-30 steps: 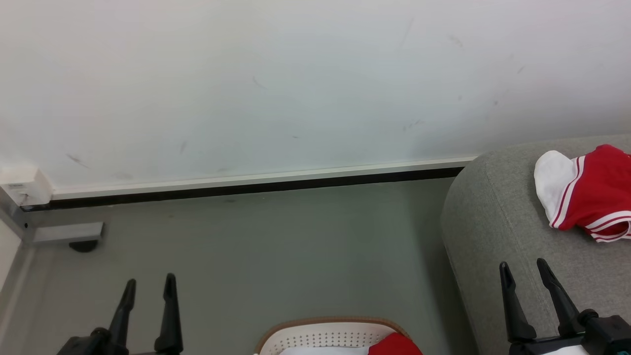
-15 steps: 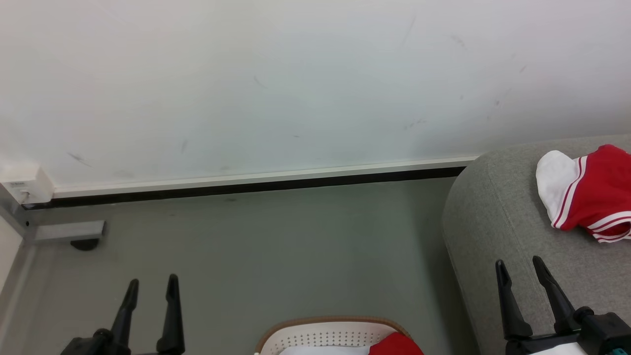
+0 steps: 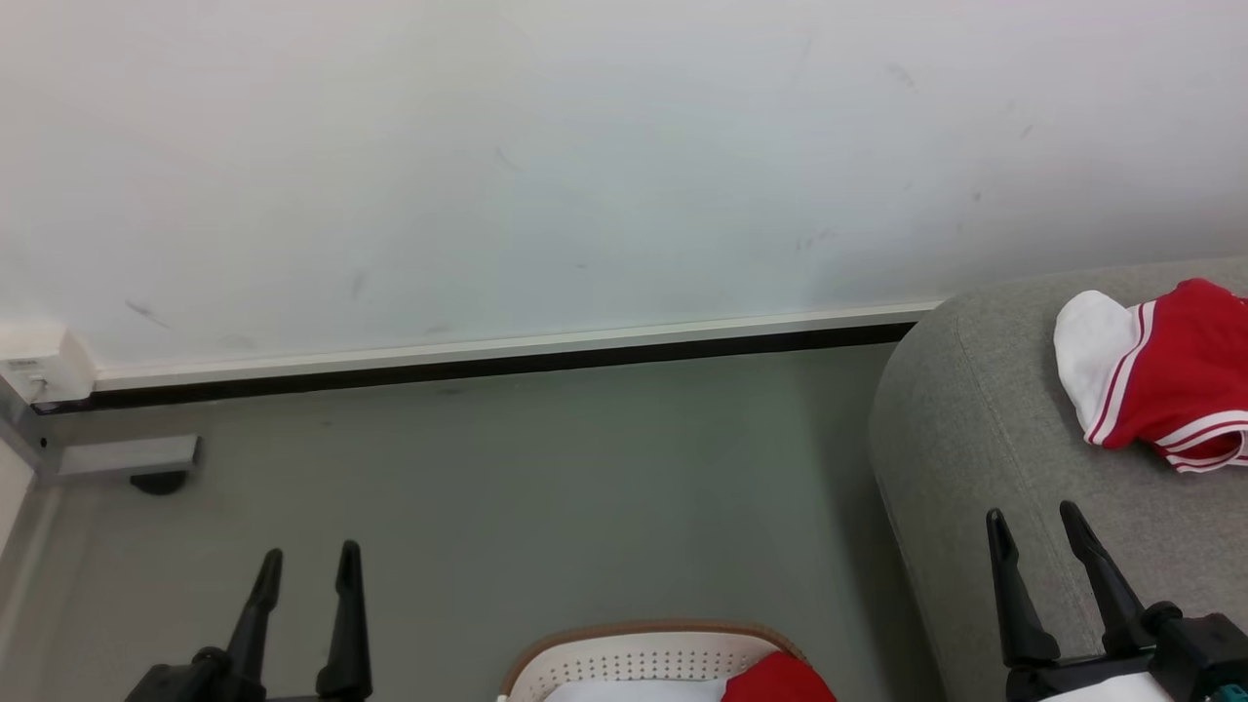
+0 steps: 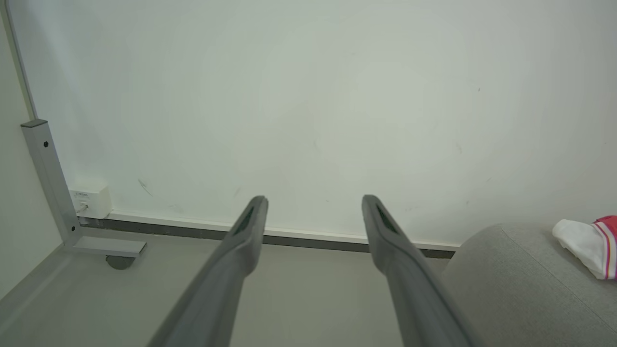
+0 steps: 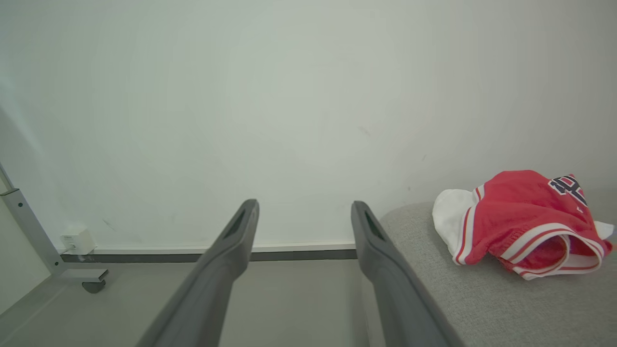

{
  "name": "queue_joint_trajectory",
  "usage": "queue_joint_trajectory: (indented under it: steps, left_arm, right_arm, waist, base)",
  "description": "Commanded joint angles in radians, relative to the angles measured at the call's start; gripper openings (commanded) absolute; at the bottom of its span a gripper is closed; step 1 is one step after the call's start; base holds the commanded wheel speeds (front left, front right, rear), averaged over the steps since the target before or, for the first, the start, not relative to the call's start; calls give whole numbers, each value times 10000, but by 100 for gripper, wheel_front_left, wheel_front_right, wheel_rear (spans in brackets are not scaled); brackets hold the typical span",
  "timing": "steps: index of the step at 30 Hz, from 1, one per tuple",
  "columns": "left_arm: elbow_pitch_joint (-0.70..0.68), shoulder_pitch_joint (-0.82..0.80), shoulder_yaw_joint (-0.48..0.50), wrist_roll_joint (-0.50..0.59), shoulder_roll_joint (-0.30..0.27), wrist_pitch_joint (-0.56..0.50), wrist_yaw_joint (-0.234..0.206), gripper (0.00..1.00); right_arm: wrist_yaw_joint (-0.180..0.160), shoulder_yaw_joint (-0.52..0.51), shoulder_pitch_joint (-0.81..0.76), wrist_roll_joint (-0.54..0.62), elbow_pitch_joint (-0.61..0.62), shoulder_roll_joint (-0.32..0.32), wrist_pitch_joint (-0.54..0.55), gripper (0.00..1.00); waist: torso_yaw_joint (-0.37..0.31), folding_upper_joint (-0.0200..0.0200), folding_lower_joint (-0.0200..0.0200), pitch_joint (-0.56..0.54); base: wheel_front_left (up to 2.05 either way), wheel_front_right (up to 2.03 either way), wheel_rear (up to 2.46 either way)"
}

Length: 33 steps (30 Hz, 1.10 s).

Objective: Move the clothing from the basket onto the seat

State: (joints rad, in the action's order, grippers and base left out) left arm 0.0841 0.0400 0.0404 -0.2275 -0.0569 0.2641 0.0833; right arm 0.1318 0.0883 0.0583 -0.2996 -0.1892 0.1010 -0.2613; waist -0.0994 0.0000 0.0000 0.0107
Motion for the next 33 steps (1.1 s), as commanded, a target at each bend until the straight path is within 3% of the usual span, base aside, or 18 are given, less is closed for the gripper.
queue_joint_trajectory:
  steps: [1, 23, 33]
  left_arm:
    - [-15, -79, 6, 167, -3, 6, 50, 100]
    - [359, -1411, -810, 310, -180, 4, 441, 100]
    - [1652, -2697, -2490, -195, -735, -452, 482, 100]
  right_arm:
    - [-22, -47, 80, -18, -13, 107, -37, 100]
    - [-22, -575, 747, 271, 495, -214, -33, 100]
    - [-22, -1131, 1322, 301, 913, -346, -34, 100]
  waist:
    - [-30, 0, 0, 29]
    - [-1476, 0, 0, 1736]
    - [-1943, 0, 0, 3068]
  base:
    - [0, 0, 0]
    - [0, 0, 0]
    - [0, 0, 0]
